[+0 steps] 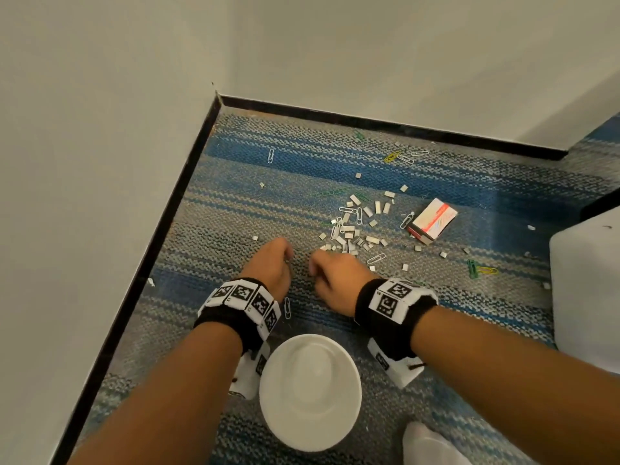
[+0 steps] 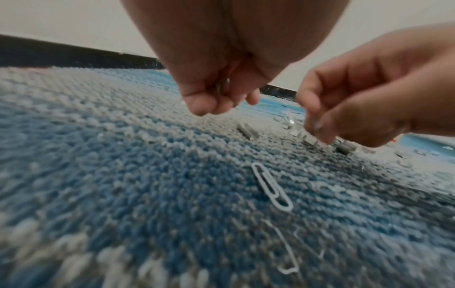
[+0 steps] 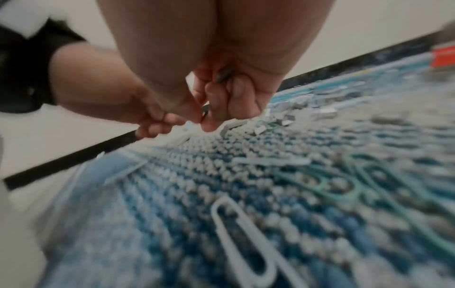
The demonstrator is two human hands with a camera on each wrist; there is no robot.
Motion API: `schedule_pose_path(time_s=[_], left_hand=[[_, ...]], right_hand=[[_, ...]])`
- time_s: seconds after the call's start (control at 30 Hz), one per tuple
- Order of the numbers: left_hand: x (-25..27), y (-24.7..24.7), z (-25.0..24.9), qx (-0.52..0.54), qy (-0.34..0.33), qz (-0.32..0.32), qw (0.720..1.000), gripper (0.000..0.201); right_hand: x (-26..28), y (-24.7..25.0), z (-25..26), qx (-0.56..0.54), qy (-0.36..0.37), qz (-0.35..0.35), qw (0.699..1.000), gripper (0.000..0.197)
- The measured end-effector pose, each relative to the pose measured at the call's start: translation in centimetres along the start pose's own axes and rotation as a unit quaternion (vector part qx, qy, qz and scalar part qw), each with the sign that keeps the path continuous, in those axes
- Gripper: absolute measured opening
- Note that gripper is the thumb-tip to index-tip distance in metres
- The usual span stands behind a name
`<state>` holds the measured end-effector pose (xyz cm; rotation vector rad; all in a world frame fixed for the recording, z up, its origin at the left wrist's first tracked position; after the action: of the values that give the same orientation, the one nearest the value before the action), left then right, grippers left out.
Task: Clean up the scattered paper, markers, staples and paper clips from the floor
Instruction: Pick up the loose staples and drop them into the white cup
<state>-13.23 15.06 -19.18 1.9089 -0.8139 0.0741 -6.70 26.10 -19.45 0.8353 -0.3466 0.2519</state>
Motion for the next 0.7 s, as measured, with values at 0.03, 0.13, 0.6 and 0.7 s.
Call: schedule_pose_path(time_s=[0.03, 0.13, 0.6, 0.7], left_hand=[[-0.2, -0.3, -0.1, 0.004, -0.005, 0.005, 1.000, 0.025], [-0.2, -1.2, 0.1, -0.022, 0.004, 0.036, 0.999, 0.031], [-1.8, -1.7, -2.8, -0.040, -0.041, 0.071, 0.996, 0.046], [-2.7, -2.1, -4.0, -0.082, -0.063, 0.093, 0.990, 0.049]], right_hand=[[0.3, 0.7, -0.8, -0.043, -0.023, -0.033, 0.998, 0.008], [0.8, 3.0, -4.1, -0.282, -0.111, -0.097, 0.948, 0.026], [0.4, 5.1, -7.1, -0.019, -0.091, -0.089, 0.992, 0.017], [1.0, 5.1, -7.3, -0.154, -0.105, -0.092, 0.978, 0.013]])
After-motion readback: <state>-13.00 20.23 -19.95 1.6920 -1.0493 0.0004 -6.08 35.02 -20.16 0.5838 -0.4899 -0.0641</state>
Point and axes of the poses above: each hand's wrist, its own x-axis away from the middle knuckle, its own y-axis out of the back of the hand, z = x × y, the point moved 6 cm from there along -x, towards the middle knuckle, and after that the axes turned 2 degrees about z, right-handed, at the moved point
